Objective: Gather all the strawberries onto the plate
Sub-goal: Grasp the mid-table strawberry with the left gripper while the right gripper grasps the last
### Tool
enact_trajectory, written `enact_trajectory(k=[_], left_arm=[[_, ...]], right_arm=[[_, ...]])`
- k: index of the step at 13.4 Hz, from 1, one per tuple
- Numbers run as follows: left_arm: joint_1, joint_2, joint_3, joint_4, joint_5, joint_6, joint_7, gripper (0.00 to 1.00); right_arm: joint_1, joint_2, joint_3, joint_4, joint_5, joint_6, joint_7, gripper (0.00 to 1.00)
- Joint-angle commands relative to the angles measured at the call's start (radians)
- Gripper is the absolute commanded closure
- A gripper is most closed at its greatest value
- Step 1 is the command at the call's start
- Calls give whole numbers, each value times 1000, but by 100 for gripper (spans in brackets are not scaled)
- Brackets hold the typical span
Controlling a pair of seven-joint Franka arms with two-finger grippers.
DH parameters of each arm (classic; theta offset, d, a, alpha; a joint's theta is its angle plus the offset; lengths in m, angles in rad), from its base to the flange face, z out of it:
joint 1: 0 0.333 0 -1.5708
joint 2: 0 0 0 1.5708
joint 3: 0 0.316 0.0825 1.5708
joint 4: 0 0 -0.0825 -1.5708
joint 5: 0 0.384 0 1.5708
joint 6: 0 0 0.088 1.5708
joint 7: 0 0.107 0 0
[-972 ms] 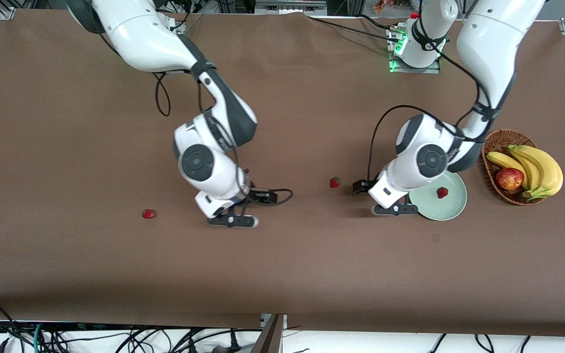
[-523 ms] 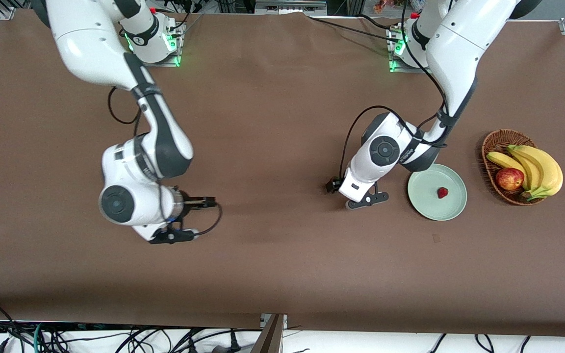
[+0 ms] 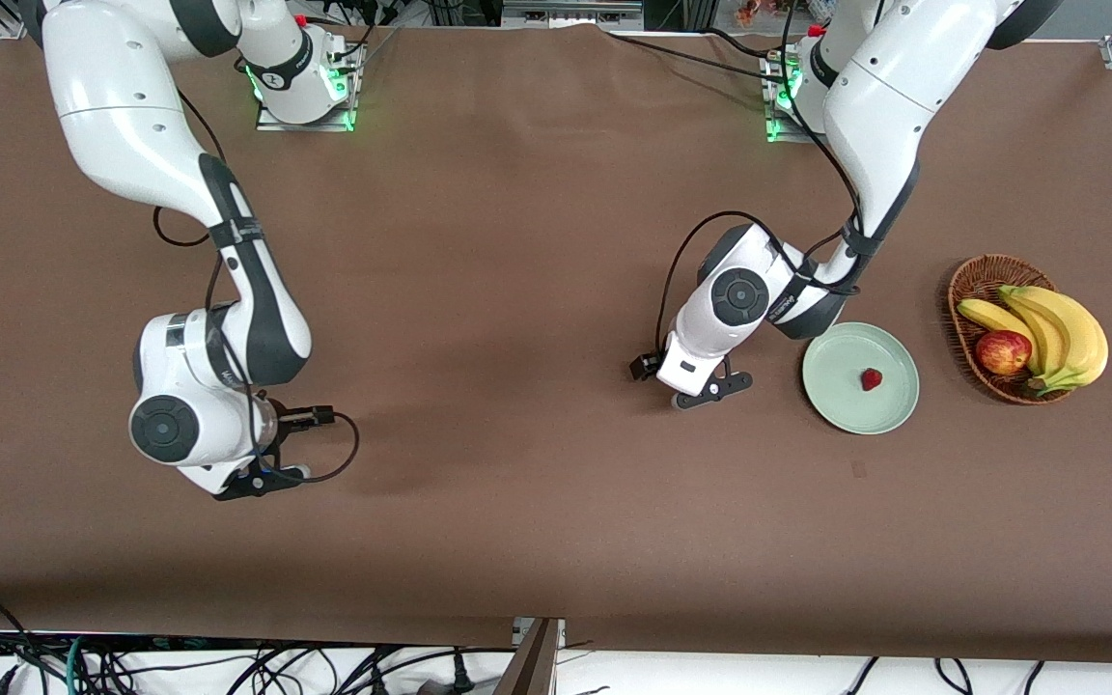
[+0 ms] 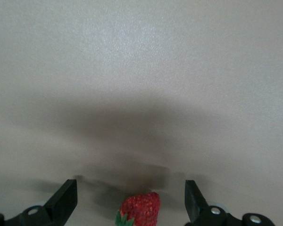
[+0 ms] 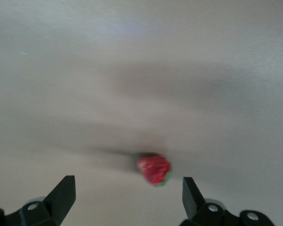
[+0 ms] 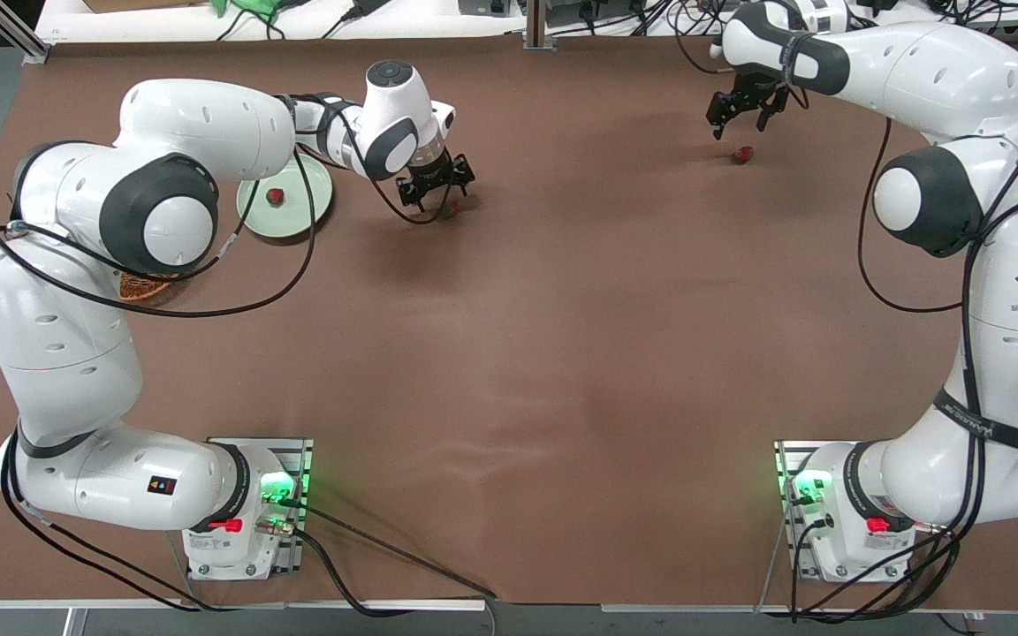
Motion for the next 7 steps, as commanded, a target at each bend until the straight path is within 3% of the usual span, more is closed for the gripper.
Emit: enact_trajectory(k=[1, 4, 7], left_arm=[[-19, 8, 13, 15, 24, 4, -36, 11], [-30, 5, 11, 10, 24, 0, -38, 32], [-36, 2, 11, 9, 24, -6, -65, 75]], right_arm=[[-12, -17, 15, -70, -14, 77, -28, 0], [-32, -17, 15, -113, -18, 122, -30, 0], [-32, -17, 15, -131, -14, 127, -30, 2]])
